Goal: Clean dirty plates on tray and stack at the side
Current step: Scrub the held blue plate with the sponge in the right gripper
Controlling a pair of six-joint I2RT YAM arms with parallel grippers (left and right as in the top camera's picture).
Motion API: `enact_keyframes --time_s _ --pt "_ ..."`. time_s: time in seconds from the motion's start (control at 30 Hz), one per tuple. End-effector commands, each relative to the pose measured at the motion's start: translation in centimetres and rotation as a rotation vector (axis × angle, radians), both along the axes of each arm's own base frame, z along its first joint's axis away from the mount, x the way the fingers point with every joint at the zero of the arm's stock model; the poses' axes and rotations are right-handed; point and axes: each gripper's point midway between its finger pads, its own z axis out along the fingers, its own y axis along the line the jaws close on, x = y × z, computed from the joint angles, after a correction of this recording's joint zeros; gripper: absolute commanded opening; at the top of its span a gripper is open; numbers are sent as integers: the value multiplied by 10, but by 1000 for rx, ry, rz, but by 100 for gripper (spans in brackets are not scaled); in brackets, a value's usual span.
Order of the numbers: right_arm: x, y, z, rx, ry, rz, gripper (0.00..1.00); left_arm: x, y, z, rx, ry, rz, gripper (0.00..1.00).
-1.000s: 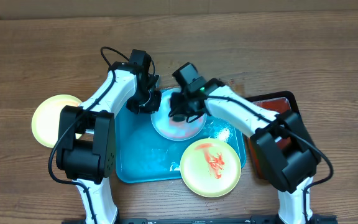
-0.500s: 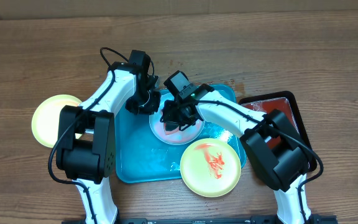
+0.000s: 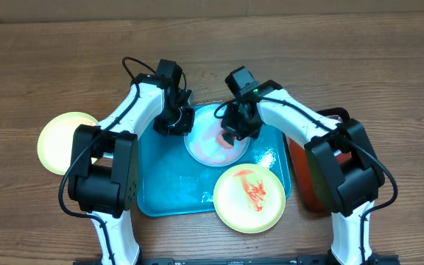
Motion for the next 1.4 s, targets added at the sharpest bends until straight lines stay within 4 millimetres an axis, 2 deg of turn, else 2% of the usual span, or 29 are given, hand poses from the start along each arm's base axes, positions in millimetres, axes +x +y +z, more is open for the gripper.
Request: enact_keyframes --time_s 0.0,0.07,0.17,0.4,0.47,0.57,0.7,0.87,0.93,0.97,1.07,1.1,1.2,1.37 --pt "-15 -57 -33 -226 76 -82 4 0 12 -6 43 15 29 4" --pt "-29 -47 -32 -173 142 -61 4 0 12 -6 43 15 30 4" --pt "-48 -9 -25 -8 213 29 4 0 12 -6 42 14 32 5" --pt "-68 57 -18 130 170 175 4 2 11 -6 40 8 43 4" --pt "-71 70 -17 149 158 179 4 2 11 -6 40 8 43 4" --pt "-73 84 -19 163 146 169 4 2 11 -6 40 8 43 5" --pt "-70 93 -33 180 157 125 4 2 11 -6 40 9 43 4" --pt "-49 98 -50 219 109 96 4 1 11 -6 41 15 43 4" --pt "-34 99 -50 246 67 85 4 0 12 -6 42 18 43 5" --pt "-17 97 -46 274 24 63 4 0 12 -6 42 19 43 4" --pt "4 81 -45 285 15 -16 4 0 12 -6 42 19 43 4" --pt "15 62 -47 267 15 -65 4 0 12 -6 42 19 43 5" --pt "29 25 -53 208 24 -140 4 0 12 -6 43 19 42 5" --pt "36 -24 -60 126 40 -166 4 0 12 -6 43 19 43 5"
